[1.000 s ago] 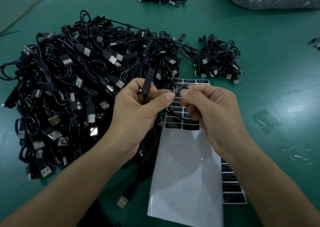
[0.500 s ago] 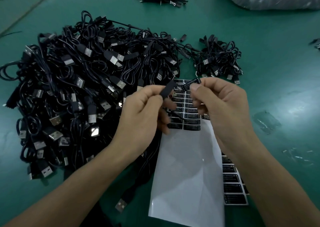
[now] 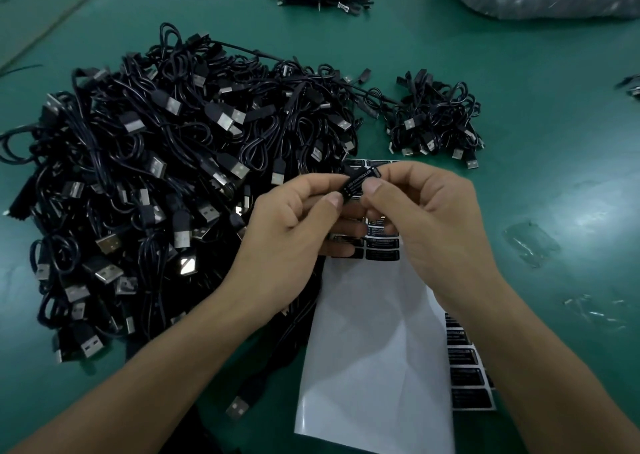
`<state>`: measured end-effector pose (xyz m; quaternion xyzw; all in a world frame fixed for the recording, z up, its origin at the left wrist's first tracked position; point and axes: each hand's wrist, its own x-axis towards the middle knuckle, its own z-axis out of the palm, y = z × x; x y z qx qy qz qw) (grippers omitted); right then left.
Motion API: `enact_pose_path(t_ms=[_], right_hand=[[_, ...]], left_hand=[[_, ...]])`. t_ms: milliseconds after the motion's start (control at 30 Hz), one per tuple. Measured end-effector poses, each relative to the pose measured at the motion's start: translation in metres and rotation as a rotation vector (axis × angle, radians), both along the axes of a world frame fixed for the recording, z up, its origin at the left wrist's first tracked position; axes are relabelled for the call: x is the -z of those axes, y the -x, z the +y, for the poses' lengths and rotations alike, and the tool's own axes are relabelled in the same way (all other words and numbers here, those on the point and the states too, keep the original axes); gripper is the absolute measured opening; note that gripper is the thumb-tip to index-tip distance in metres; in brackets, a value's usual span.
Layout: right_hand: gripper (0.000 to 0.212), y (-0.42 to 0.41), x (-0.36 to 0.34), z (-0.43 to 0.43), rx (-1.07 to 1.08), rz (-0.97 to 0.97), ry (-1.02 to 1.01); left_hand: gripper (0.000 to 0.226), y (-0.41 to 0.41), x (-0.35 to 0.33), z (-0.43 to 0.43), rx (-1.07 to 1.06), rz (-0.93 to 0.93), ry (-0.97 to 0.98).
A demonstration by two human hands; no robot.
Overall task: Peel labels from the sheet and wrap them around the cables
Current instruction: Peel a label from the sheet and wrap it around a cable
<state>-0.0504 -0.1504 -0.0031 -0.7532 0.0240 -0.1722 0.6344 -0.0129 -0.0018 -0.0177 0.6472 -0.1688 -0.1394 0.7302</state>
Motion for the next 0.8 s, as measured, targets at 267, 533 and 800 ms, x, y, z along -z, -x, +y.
enact_pose_path(t_ms=[267,533,800], right_hand=[[0.021,-0.0007,0.0008,-0.0017,-0.011,0.022,0.024],[0.018,-0.0018,0.0010,-0.0036,0.041,0.034,0.071],[0.027,-0.0019,0.0003,-0.0027,0.059,0.003,0.107]], left_hand=[[0.033,-0.0017,-0.0004,0.0017,0.128,0.014,0.008],[0.028,-0.0029,0.0012,0.0015,0.103,0.058,0.030],[0.028,-0.0032,0.0000,0.0020,0.112,0.081,0.022]])
